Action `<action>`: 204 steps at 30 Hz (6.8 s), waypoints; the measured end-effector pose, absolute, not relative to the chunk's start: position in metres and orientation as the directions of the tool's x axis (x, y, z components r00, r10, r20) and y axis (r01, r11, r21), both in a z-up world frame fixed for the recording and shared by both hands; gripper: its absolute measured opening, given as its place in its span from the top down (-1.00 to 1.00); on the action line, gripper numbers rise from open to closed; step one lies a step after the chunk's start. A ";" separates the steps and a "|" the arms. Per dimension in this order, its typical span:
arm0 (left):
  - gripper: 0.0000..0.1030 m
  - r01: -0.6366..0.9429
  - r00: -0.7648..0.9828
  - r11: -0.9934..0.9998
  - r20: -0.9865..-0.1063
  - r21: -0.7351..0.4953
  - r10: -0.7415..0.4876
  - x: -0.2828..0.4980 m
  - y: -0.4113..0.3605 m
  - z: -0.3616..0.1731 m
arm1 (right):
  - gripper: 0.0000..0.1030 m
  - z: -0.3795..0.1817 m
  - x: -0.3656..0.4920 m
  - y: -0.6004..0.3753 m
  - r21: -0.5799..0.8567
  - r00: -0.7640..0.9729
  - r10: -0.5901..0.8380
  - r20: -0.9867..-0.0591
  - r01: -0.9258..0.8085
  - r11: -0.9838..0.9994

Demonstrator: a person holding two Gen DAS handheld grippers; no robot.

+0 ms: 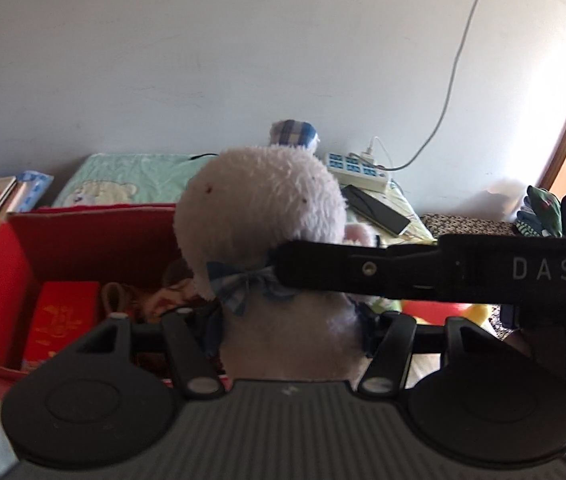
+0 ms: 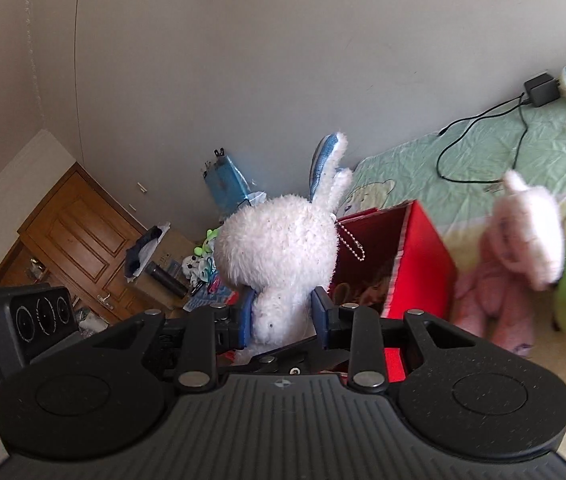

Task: Organize objects
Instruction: 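Carry the white bunny with the right gripper over the red box, then lower the bunny into the red box and open the right gripper, then withdraw the right gripper from the box toward the yellow tiger, then grasp the yellow tiger plush with the right gripper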

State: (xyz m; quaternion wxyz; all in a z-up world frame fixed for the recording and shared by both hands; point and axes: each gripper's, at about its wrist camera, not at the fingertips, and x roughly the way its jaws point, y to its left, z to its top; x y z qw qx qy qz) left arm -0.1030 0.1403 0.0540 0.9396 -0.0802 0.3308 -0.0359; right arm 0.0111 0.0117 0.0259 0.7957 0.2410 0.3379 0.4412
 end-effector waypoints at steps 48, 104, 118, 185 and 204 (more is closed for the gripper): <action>-0.39 -0.050 0.597 0.995 -0.796 0.086 0.099 -0.064 0.338 -0.020 | 0.20 -0.041 0.051 0.168 0.747 0.204 0.776 -0.597 -0.211 0.630; -0.59 -0.129 0.544 0.978 -0.813 0.164 0.208 -0.061 0.297 -0.003 | 0.23 0.008 -0.003 0.156 0.357 0.513 0.440 -0.737 -0.258 0.898; -0.73 -0.171 0.524 0.968 -0.814 0.186 0.249 -0.073 0.259 0.017 | 0.18 0.025 -0.030 0.120 0.330 0.525 0.455 -0.719 -0.318 0.889; -0.86 0.078 0.375 0.976 -0.913 0.204 0.161 -0.063 0.000 -0.039 | 0.08 -0.033 -0.056 -0.118 0.407 0.440 0.413 -0.797 -0.113 0.906; -0.91 0.233 0.462 0.962 -0.854 -0.142 -0.238 -0.006 -0.053 -0.018 | 0.08 -0.045 -0.032 -0.230 0.582 0.547 0.412 -0.729 0.178 0.794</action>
